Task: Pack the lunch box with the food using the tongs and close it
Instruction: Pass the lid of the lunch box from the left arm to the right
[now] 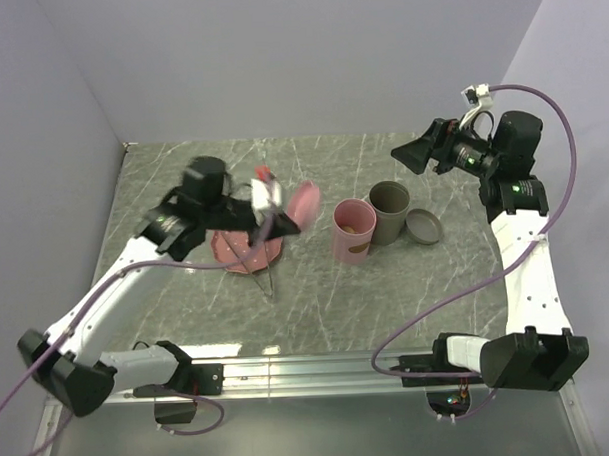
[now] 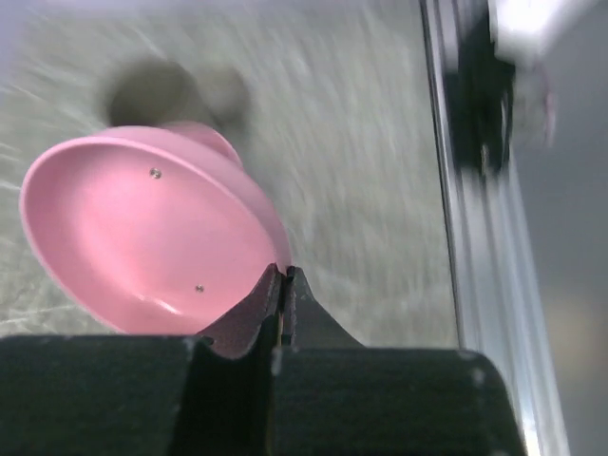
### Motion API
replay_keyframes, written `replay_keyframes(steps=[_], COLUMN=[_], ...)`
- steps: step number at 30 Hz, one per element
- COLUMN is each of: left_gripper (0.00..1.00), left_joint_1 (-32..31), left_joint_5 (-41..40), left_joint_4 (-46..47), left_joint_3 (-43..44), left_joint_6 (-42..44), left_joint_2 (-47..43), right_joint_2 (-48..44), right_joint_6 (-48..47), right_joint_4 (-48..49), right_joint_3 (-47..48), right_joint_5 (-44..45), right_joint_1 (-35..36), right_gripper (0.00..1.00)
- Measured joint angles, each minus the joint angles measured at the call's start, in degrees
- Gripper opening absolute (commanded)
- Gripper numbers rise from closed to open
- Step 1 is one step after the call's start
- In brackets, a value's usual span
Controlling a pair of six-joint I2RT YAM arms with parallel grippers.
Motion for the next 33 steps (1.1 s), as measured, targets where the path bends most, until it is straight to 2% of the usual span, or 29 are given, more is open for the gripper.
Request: replay_keyframes(steps=[4, 7, 9, 12, 17, 22, 28, 33], left_gripper=[0.0, 0.0, 0.0, 0.0, 0.0, 0.0, 0.0, 0.0], left_joint_1=[8.55, 11.26, 11.93, 12.55, 12.79, 12.83, 12.83, 12.83], left_joint_5=[6.49, 7.23, 6.62, 4.59, 2.08, 0.46, -0.63, -0.74], left_joint_4=[24.61, 43.32, 51.63, 61.0, 69.02, 72.52, 75.12, 76.83], left_joint_3=[-4.96, -9.35, -11.41, -13.31, -13.4, -13.4, -13.51, -13.51], left_joint_6=[-27.02, -46.95, -56.43, -67.52, -77.66, -83.65, -87.97, -89.94], left_joint_2=[-5.55, -7.04, -6.97, -6.1, -3.58, -0.7, 1.2, 1.4], right_joint_2=[0.33, -0.09, -0.7, 0.42, 1.81, 4.94, 9.07, 11.65], right_joint_6=[6.23, 15.89, 24.02, 32.28, 35.23, 35.21, 36.15, 38.23], right_joint_4=[5.84, 17.77, 27.02, 34.16, 39.26, 41.53, 44.98, 48.13], right_joint_3=[-2.14, -6.99, -12.28, -14.21, -13.46, -11.39, -10.75, -10.38], right_joint_5=[-2.29, -4.31, -4.81, -4.59, -3.74, -4.2, -4.2, -4.24], right_joint_1=[-0.13, -0.13, 0.28, 2.1, 12.0, 21.33, 26.03, 27.28], right_gripper=[1.0, 0.99, 0.96, 0.93, 0.9, 0.84, 0.79, 0.71])
